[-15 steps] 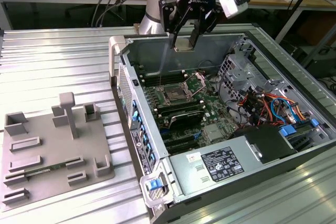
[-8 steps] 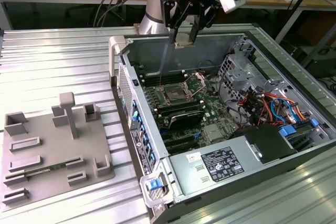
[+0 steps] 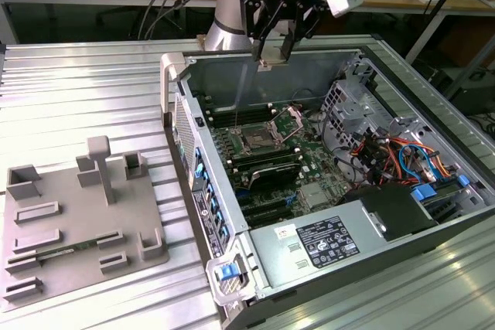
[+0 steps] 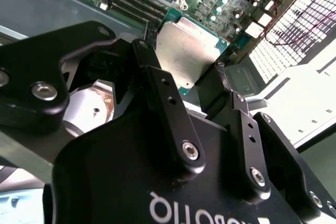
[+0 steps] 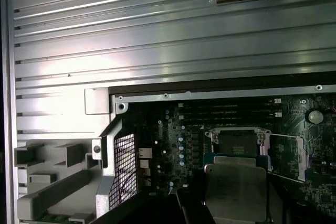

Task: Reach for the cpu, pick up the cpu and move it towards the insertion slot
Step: 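Pick up the cpu and move it towards the insertion slot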

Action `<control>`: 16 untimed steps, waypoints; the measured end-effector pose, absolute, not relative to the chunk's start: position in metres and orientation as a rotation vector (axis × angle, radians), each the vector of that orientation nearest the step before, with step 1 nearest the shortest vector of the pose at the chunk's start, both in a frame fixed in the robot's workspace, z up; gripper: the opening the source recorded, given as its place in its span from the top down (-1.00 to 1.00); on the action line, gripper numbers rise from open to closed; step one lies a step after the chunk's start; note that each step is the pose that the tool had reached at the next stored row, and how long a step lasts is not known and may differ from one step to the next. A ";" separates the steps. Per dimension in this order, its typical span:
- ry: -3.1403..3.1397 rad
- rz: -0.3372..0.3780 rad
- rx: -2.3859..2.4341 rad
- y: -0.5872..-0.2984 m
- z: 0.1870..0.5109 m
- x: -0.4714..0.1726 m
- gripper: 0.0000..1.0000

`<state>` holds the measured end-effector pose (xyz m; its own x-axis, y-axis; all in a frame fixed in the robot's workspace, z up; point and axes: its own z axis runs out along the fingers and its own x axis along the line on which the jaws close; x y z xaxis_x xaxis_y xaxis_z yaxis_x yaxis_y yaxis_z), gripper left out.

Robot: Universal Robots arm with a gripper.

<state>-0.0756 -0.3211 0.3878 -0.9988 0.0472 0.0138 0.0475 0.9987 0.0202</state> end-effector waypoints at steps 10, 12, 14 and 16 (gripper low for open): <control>-3.128 -0.032 -0.040 -0.309 0.386 -0.069 -0.09; -3.128 -0.032 -0.031 -0.305 0.385 -0.067 -0.09; -3.128 -0.032 -0.030 -0.305 0.385 -0.067 -0.09; -3.128 -0.032 -0.030 -0.305 0.385 -0.067 -0.09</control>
